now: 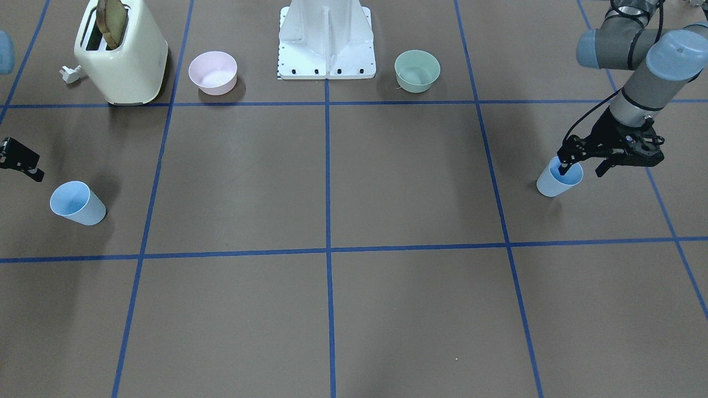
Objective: Stack blue cups with both arms
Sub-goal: 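Lower the left gripper onto its cup while the right gripper descends too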
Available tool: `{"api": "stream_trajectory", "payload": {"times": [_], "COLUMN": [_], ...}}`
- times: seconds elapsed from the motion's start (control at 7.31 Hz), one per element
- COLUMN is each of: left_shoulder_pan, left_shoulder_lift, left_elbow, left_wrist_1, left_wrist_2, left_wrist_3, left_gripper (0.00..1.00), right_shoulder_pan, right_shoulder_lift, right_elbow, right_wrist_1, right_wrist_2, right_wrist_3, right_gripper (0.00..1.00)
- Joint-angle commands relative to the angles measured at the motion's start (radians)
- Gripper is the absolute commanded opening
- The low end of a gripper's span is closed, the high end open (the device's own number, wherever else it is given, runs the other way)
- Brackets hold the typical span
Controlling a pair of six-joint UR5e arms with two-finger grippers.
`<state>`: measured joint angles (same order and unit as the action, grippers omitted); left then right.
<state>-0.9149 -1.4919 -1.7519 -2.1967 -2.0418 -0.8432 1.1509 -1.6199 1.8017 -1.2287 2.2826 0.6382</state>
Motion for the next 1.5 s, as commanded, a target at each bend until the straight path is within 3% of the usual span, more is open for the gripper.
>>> {"api": "stream_trajectory", "payload": {"times": [0.0, 0.14, 0.27, 0.82, 1.09, 1.37], "left_shoulder_pan": [0.019, 0.019, 0.019, 0.019, 0.019, 0.019], "left_shoulder_lift": [0.001, -0.001, -0.004, -0.053, -0.15, -0.258], "left_elbow": [0.003, 0.003, 0.003, -0.026, -0.101, -0.197], "left_wrist_1": [0.002, 0.002, 0.002, 0.043, 0.227, 0.453], "left_wrist_2": [0.002, 0.002, 0.0, -0.05, -0.069, -0.067], "left_wrist_3": [-0.001, -0.002, -0.002, -0.002, -0.013, -0.023], "left_gripper": [0.48, 0.17, 0.0, 0.0, 0.0, 0.0], "right_shoulder_pan": [0.0, 0.0, 0.0, -0.022, -0.033, -0.046], "right_shoulder_lift": [0.0, 0.0, 0.0, 0.017, 0.083, 0.104], "right_elbow": [-0.001, -0.001, -0.005, -0.051, -0.119, -0.128], "right_wrist_1": [0.0, -0.001, -0.002, -0.002, 0.0, 0.0], "right_wrist_2": [-0.002, -0.002, -0.002, -0.005, -0.005, -0.014], "right_wrist_3": [-0.002, -0.002, -0.002, -0.003, 0.003, 0.015], "right_gripper": [1.0, 1.0, 1.0, 1.0, 1.0, 1.0]}}
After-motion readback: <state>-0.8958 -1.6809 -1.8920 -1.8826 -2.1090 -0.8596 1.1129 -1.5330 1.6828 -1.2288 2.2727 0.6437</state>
